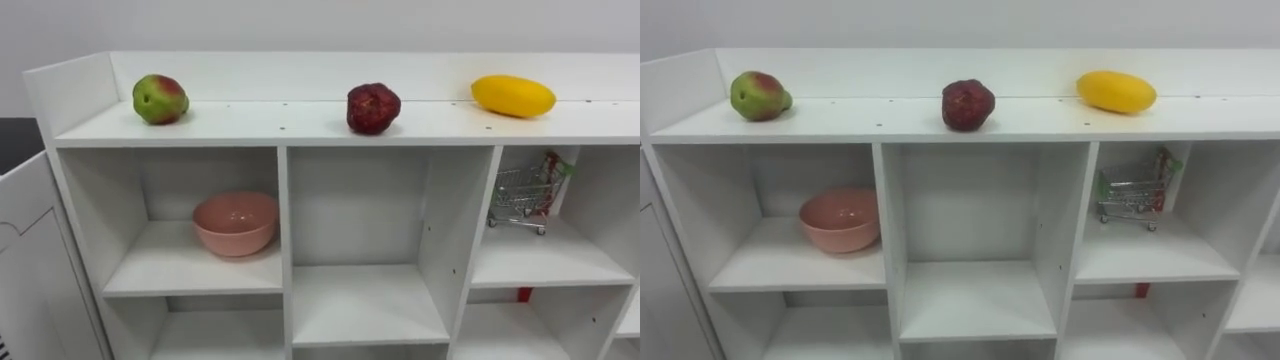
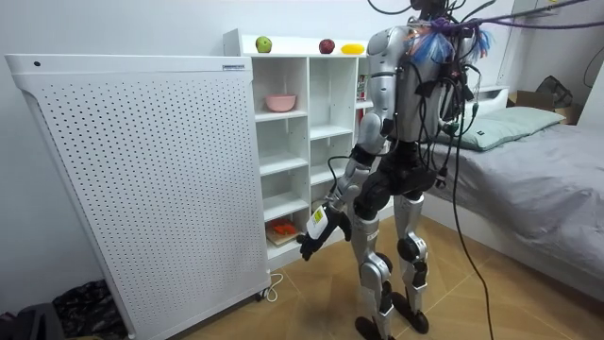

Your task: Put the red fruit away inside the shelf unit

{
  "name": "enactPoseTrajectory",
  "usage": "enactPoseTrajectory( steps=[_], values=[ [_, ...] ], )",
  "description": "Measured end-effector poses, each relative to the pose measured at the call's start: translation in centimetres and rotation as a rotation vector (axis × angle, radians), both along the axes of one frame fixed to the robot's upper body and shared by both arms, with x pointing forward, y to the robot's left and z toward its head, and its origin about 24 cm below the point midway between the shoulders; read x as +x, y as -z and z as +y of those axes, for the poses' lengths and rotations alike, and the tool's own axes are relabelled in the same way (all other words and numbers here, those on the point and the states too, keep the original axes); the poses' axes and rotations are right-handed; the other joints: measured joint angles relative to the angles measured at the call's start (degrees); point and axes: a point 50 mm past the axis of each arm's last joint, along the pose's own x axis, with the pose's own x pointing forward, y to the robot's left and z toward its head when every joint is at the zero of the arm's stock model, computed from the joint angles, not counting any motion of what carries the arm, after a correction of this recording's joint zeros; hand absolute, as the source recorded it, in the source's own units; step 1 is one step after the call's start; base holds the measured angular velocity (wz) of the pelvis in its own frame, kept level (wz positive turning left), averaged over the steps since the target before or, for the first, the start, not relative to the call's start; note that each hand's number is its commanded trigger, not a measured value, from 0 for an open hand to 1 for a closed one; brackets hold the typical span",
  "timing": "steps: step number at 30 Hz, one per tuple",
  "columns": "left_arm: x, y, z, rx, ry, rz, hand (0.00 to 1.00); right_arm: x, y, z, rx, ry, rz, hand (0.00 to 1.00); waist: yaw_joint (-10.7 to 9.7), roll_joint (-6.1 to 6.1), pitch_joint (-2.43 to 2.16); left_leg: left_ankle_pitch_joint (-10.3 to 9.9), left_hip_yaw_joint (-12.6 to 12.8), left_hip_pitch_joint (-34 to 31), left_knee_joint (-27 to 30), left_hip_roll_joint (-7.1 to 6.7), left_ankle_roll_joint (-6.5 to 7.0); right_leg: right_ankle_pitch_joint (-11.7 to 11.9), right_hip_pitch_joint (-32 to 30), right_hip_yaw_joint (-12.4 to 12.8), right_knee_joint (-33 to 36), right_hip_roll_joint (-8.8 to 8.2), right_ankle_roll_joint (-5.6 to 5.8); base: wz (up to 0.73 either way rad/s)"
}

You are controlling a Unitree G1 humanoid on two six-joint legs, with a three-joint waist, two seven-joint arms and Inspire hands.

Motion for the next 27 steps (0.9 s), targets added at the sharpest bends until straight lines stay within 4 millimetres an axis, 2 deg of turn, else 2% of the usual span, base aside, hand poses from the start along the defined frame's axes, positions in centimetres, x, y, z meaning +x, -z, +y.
enactPoseTrajectory(
  steps=[5,7,10,12,16,22,27],
  values=[
    [0.5,-0.2,0.2,0.002,0.058,-0.017,0.00,1.8,-4.1,0.3,-0.129,-0.011,-0.172,0.00,1.4,-0.74,-0.11,0.0,-0.2,0.0,0.0,0.09,-0.01,0.0,0.0,0.0,0.0,0.05,0.00,-0.02],
    [0.6,-0.1,0.1,-0.006,0.060,-0.020,0.00,3.1,-6.3,1.0,-0.188,-0.046,-0.262,0.00,1.6,-0.72,-0.10,0.0,-0.1,0.1,0.0,0.08,-0.01,0.0,0.0,0.0,0.0,0.02,0.00,-0.04],
    [0.8,-0.2,0.1,-0.006,0.065,-0.031,0.00,4.4,-8.3,2.0,-0.225,-0.093,-0.362,0.00,1.6,-0.43,-0.11,0.0,-0.1,0.0,0.3,0.15,-0.01,0.3,0.0,-0.2,0.0,0.02,-0.02,0.00],
    [1.4,-0.3,0.1,-0.006,0.077,-0.051,0.00,4.7,-9.4,2.2,-0.240,-0.106,-0.411,0.00,2.3,-0.33,-0.17,0.0,-0.1,-0.2,0.6,0.19,0.00,0.5,-0.1,-0.2,0.1,0.01,0.00,0.00],
    [1.0,-0.2,0.1,-0.024,0.083,-0.034,0.00,5.6,-12.0,2.8,-0.255,-0.126,-0.526,0.00,2.8,0.09,-0.31,0.1,-0.6,-0.9,0.9,0.20,0.08,0.8,-0.2,-1.0,0.2,-0.06,0.01,0.04],
    [0.5,0.0,-0.3,-0.070,0.084,-0.005,0.00,7.7,-15.3,3.7,-0.270,-0.176,-0.656,0.00,2.9,-0.09,-0.40,0.2,-1.1,-1.1,0.9,0.17,-0.02,0.8,0.1,-1.5,0.1,0.01,0.00,0.03],
    [0.6,0.0,-0.4,-0.087,0.087,-0.002,0.00,8.7,-18.0,4.2,-0.304,-0.198,-0.755,0.00,3.1,-0.31,-0.43,0.2,-1.2,-1.5,1.0,0.12,-0.02,0.8,-0.3,-1.9,0.1,-0.08,0.01,0.01]
  ],
)
